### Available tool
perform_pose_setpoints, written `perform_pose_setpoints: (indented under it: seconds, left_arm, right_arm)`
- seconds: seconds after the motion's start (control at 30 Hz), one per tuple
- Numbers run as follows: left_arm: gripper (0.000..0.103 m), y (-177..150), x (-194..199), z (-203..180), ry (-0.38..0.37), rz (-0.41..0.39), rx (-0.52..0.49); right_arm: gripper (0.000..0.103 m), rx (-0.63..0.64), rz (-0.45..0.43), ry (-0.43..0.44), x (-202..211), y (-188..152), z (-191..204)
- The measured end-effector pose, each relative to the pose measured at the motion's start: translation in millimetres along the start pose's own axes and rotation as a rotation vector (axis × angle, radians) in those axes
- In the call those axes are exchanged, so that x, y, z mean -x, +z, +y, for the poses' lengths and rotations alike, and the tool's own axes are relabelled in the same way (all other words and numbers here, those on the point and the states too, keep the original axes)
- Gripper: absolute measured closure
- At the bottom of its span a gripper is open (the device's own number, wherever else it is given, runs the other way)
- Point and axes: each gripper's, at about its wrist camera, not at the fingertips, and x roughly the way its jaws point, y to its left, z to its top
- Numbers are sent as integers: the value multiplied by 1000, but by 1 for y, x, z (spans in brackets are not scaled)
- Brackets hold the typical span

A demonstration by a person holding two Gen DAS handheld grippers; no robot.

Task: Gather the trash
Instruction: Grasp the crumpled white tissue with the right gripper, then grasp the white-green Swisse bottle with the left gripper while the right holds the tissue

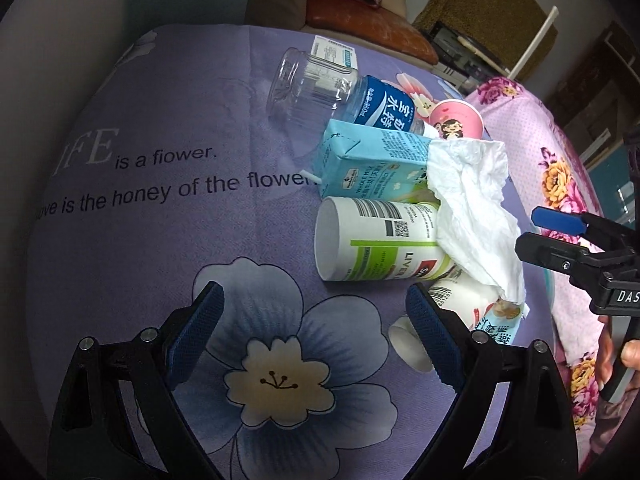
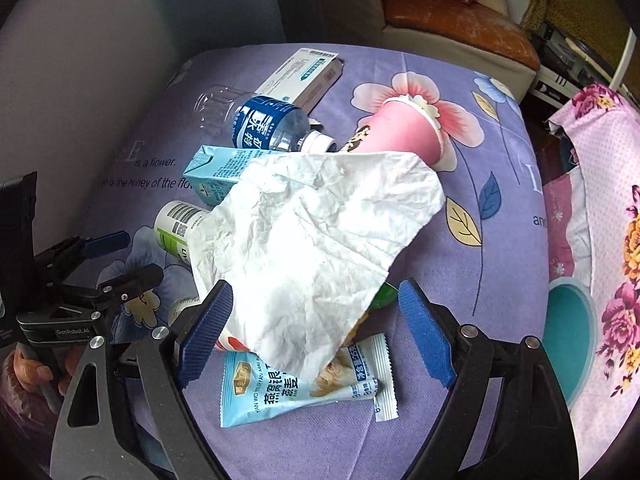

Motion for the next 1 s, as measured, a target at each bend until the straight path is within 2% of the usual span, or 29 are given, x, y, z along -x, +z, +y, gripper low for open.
perform_pose_setpoints:
  seconds: [0.2,0.27,0.33,0.4,0.43,0.5,0.57,0.77,1.0]
  left_arm:
    - [11,0,-5,12,17,19,-23]
    - [11,-1,-7,15,16,28,-21]
    - [11,-1,-9,16,11,34,-17]
    - [11,-1,-11,17,7,40,-22]
    - [11,0,-12,15,7,43,-28]
    - [11,1,-12,10,10,44,-49]
    - [11,3,-8,4,11,35,-79]
    - [11,16,-1,-29,44,-7,-257]
    - [11,25,-15,-81,97,-37,-606]
  right_arm:
    - [22,60,46,-1,-32,16,14]
    - [23,54,28,8,-34,17,16]
    - [32,47,12,26,-31,19,17]
    - [58,41,12,52,-27,19,18]
    - [64,50,10,49,-25,19,21]
    - [85,62,11,31,-23,19,25]
    - [93,56,14,42,-22,18,25]
    - [96,-6,-73,38,11,17,8]
    - [96,-98,-98,20,34,-1,-23]
